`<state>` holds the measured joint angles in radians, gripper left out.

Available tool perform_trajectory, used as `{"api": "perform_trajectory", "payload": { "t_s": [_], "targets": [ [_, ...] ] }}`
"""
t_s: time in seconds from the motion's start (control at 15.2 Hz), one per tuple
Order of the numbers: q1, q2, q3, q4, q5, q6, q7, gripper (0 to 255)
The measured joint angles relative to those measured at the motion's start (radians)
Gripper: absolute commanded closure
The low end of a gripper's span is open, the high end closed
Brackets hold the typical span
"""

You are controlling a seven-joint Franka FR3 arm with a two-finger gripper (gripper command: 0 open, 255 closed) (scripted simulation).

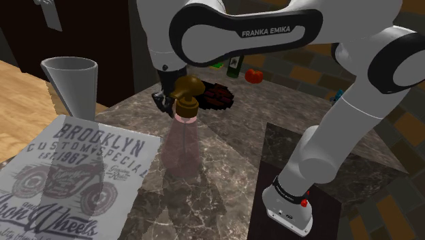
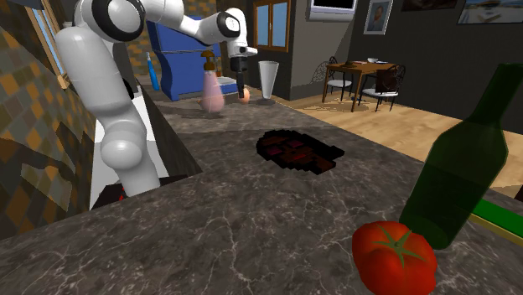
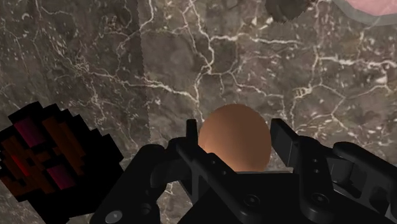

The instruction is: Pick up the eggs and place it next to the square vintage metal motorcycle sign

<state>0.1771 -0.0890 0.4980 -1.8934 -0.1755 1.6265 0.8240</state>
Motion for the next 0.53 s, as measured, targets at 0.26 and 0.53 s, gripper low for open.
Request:
{"api": "perform_trajectory", "payload": {
  "t_s": [0.26, 0.53],
  "targets": [
    [-0.001, 0.001, -0.001, -0.05, -0.002, 0.053, 0.009, 255],
    [0.0, 0.002, 0.0, -0.076, 0.023, 0.1, 0.024, 255]
  ]
}}
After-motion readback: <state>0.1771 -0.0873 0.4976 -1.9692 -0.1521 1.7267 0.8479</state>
